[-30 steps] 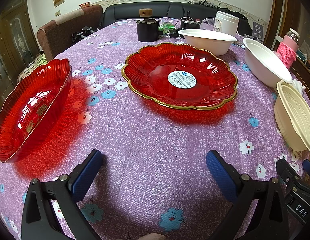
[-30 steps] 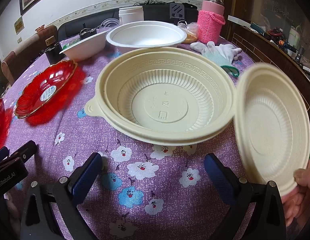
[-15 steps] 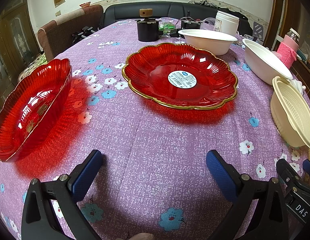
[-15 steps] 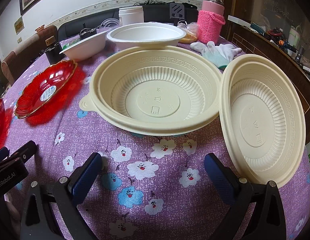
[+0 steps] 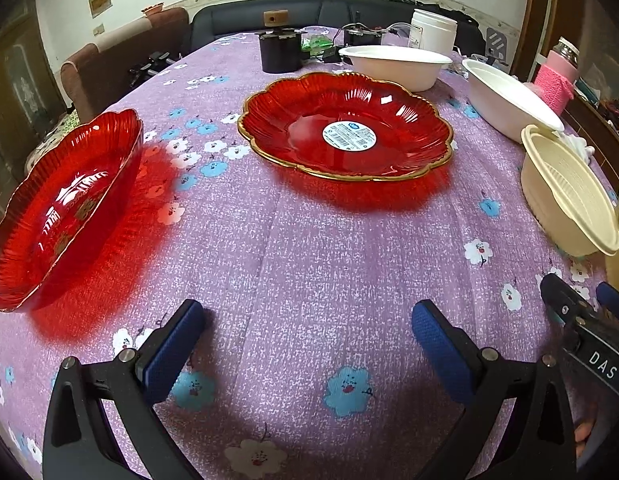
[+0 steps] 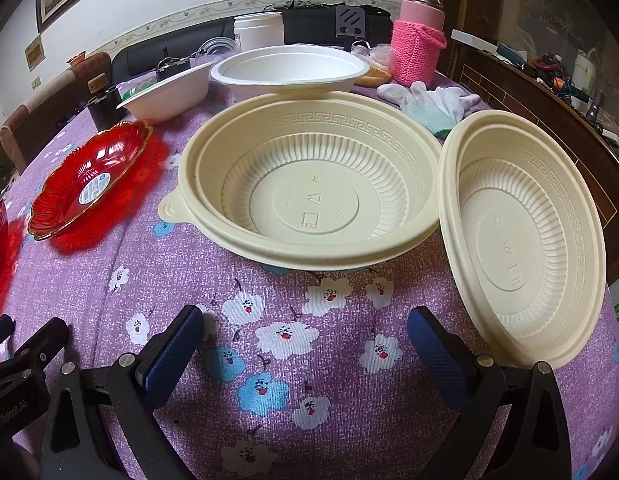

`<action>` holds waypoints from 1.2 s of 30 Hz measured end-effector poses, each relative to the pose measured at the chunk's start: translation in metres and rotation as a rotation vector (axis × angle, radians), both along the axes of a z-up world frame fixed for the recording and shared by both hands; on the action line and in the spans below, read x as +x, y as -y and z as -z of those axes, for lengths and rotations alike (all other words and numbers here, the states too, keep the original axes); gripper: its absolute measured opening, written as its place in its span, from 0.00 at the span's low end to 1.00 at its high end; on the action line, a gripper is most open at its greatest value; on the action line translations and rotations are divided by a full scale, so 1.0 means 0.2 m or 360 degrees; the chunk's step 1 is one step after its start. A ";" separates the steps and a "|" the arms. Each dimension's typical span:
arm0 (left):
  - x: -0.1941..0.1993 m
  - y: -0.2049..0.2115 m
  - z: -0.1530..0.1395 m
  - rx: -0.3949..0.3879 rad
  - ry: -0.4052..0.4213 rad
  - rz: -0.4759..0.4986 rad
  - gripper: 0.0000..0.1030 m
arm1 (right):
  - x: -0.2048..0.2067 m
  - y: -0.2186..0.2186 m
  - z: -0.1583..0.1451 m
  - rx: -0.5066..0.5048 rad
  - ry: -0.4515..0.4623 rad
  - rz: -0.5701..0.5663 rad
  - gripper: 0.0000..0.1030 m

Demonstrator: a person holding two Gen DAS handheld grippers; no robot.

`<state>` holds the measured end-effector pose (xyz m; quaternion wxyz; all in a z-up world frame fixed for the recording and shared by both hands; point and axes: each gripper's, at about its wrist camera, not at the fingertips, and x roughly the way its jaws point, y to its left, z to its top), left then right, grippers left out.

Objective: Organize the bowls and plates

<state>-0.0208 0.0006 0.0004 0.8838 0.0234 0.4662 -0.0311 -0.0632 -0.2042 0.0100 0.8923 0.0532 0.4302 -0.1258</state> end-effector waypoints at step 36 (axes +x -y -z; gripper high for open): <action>0.00 -0.01 0.00 -0.0008 -0.0020 0.0065 1.00 | -0.06 -0.01 0.00 0.0003 0.0000 -0.0108 0.99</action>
